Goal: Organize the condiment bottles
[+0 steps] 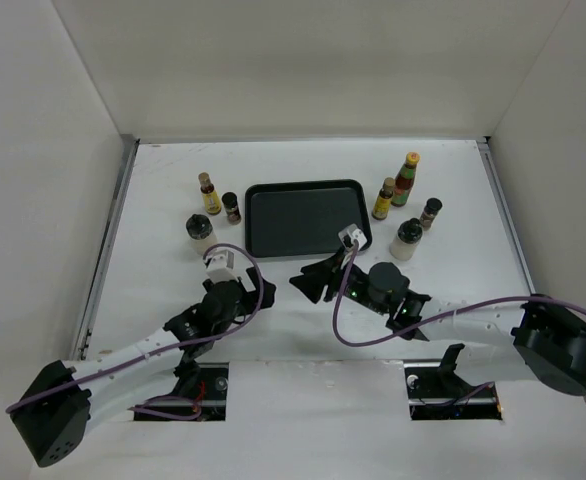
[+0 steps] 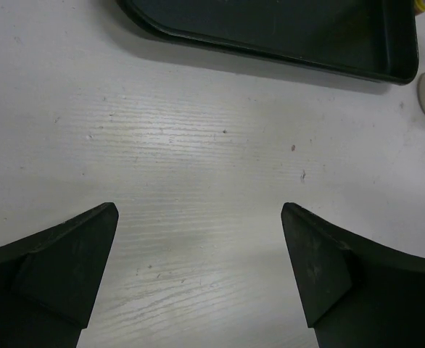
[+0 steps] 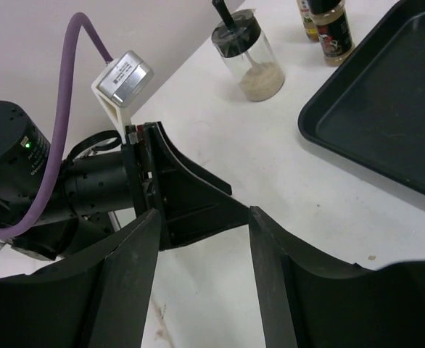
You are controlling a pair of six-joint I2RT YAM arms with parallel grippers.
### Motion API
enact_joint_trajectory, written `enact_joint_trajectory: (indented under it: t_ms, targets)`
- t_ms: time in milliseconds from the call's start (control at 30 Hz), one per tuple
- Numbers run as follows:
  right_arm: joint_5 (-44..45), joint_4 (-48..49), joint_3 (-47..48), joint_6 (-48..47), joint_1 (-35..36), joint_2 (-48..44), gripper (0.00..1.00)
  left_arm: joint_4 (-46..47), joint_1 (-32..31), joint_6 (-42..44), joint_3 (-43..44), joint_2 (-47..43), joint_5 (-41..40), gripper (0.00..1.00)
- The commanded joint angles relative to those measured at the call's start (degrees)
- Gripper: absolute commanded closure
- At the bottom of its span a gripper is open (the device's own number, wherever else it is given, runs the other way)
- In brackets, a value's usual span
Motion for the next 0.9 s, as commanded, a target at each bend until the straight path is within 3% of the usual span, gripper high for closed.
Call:
enact_joint_trajectory:
  t_ms: [0,200,500,600,733,767,800,833,867]
  targets:
    - [-1.46,4.55,0.72,0.76,-0.30,0.95,0.42,0.44,1.41,0.33,1.72,-0.32,-1.07,0.00]
    - [-1.02,4.11,0.90,0.32,-0.22,0.61,0.46,-0.70,2.21,1.38,4.97,0.29,-3.00,0.00]
    - [-1.46,2.18,2.38,0.76,-0.74,2.62,0.89,-3.87,0.63,14.63,20.08,-1.55,-14.76,0.00]
    - [-0.85,-1.41,4.05,1.02,-0.74,3.60,0.90,-0.64,0.97,21.84,25.36,-0.42,-19.60,0.00]
    - [0.29,-1.60,3.88,0.93,-0.74,3.33,0.83,1.93,6.67,26.25,32.47,6.16,-20.76,0.00]
    - [0.73,-1.69,3.88,1.02,-0.83,3.51,0.82,1.76,8.52,26.52,34.23,8.27,-19.98,0.05]
    - [1.00,-1.95,3.88,1.11,-0.83,3.68,0.81,1.67,9.84,26.69,35.47,9.77,-18.84,0.19]
    - [1.43,-2.30,4.06,1.11,-0.83,3.77,0.77,1.75,12.55,26.43,37.05,12.05,-17.43,0.51]
    - [1.96,-2.30,4.06,1.11,-0.83,3.69,0.72,1.67,14.41,26.17,38.02,13.55,-16.55,0.60]
